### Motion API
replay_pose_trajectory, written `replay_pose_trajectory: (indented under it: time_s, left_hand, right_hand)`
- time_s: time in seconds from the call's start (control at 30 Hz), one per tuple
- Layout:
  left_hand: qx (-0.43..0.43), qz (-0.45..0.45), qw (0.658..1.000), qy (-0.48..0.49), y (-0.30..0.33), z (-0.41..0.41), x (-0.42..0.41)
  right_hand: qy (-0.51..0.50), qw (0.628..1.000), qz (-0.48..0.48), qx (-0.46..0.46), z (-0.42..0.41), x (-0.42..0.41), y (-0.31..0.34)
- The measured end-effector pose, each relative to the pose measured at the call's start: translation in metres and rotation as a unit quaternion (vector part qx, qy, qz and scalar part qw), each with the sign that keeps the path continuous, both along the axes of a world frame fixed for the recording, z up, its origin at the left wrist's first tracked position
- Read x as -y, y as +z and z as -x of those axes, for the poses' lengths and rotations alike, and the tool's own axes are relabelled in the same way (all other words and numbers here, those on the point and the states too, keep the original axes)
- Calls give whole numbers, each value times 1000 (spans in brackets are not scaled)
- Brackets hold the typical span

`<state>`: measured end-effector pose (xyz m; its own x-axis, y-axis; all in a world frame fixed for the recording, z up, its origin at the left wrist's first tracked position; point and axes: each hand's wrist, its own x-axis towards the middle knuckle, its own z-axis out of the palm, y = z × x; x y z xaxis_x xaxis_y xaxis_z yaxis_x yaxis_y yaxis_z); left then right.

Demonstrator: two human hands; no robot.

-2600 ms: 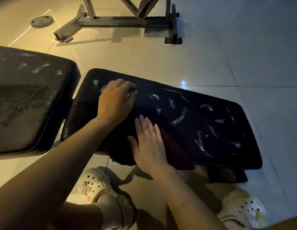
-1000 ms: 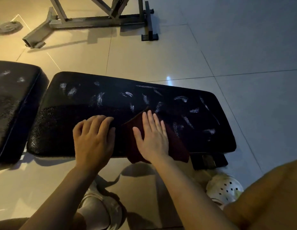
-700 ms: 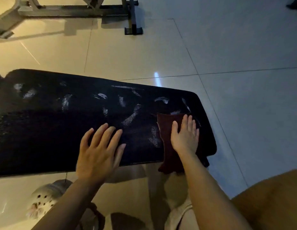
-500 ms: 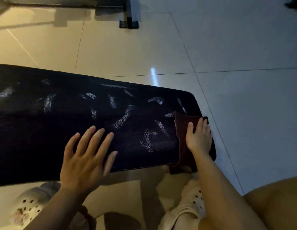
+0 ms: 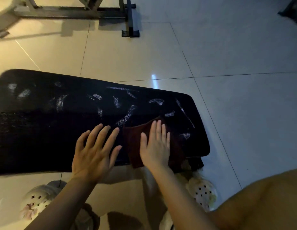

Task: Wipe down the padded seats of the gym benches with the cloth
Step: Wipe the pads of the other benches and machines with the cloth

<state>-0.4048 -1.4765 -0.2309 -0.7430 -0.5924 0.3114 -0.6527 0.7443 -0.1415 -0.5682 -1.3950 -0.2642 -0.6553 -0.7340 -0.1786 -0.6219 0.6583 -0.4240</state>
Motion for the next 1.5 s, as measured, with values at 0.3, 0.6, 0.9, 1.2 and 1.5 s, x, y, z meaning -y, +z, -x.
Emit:
replay_pose_trajectory:
  time_s: [0.3,0.6,0.9,1.2,1.5]
  left_hand:
    - [-143,-84,985,35,32,-38,1]
    - [-21,-15,996,88,57,-99,54]
    - [-70,73,994,46,39,-102,60]
    - [-78,68,993,53,38,-102,59]
    - [-84,13,993,78,45,-99,55]
  right_hand:
    - [193,979,56,-10,-23,2,15]
    - [-16,1000,-23,-12,2,9,8]
    - [196,979,58,-23,-64,34,25]
    - [77,976,199,44,-52,9,29]
    - [-92,986,141,-4,-14,1,33]
